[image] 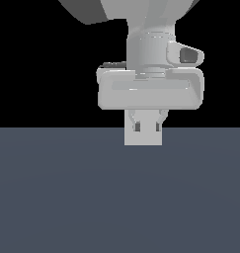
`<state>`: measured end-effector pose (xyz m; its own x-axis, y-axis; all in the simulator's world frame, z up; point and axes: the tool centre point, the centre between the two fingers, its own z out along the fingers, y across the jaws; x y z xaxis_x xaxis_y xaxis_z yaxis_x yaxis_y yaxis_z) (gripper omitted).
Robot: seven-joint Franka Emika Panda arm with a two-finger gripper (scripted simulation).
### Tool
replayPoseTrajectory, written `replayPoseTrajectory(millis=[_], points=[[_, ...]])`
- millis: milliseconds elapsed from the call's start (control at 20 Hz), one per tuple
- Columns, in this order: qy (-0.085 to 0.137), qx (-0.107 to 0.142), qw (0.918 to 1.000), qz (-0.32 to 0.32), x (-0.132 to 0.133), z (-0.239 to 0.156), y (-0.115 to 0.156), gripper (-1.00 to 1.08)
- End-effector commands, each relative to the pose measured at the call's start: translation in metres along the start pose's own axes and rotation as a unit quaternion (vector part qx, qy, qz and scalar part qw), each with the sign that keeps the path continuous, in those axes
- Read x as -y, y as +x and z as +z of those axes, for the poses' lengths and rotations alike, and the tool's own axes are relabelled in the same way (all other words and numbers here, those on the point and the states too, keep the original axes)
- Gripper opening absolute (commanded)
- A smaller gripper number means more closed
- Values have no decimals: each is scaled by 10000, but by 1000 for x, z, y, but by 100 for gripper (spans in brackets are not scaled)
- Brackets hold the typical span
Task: Plug the charger into the wall socket.
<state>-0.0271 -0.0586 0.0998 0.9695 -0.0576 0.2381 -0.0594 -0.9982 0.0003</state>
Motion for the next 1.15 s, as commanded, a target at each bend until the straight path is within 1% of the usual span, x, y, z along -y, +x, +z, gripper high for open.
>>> replayPoseTrajectory(millis=[0,200,650,850,1100], points=[[0,-2,10000,0,0,0,2,-100],[0,-2,10000,0,0,3,11,-100],[0,-2,10000,0,0,10,41,-100],[0,-2,10000,0,0,11,47,-100],[0,-2,10000,0,0,11,48,-100]])
